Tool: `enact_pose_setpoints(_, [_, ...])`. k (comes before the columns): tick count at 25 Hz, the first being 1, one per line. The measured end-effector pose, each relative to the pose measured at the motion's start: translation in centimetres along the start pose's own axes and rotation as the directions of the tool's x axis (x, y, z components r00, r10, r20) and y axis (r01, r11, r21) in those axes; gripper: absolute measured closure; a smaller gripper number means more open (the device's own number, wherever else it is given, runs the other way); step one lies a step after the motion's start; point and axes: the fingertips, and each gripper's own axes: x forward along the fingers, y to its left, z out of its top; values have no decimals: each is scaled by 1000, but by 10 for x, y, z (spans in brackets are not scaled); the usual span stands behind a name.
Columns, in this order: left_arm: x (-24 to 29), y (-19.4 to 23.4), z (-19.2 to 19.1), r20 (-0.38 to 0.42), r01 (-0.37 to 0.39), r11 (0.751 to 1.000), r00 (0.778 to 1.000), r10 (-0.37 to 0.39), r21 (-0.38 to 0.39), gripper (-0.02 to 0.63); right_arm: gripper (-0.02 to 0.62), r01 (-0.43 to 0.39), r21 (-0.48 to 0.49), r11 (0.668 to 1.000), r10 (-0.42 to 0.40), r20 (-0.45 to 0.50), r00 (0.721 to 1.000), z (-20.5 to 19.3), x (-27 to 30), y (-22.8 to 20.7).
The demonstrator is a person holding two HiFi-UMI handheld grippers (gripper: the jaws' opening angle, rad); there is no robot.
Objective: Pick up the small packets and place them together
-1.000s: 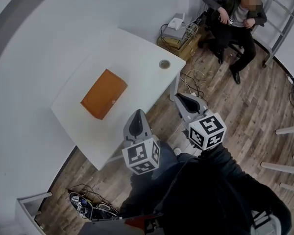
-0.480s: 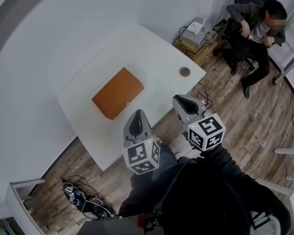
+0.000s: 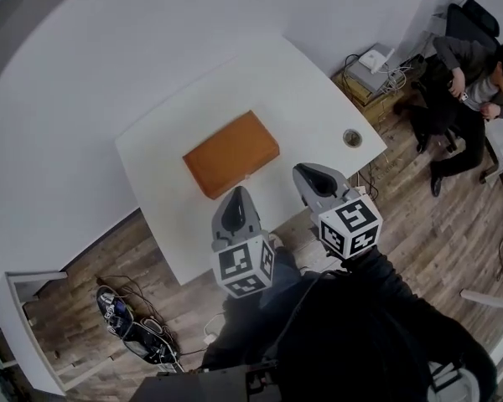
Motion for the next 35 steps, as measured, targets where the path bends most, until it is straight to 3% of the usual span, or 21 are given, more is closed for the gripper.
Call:
enact_pose_setpoints(11, [15,74,7,-13,-139,990,990,139,-33,607,592,-135,-20,991,133,-73,988,-4,80,35])
enact_pose_setpoints(20, [10,130,8,-11,-223,972,975,223,-68,607,591,-169,-25,985,166,-102,981,-6,125,55])
enact_pose_setpoints(30, [4,153,1,-15,-292,951,956,292,-106,607,583,-205,-38,978,196,-171,966,-19,140,60])
enact_pose_setpoints(35, [9,153,-10,-56,-308,943,951,304,-125,607,572,-215,-32,976,200,-260,945,-38,140,47])
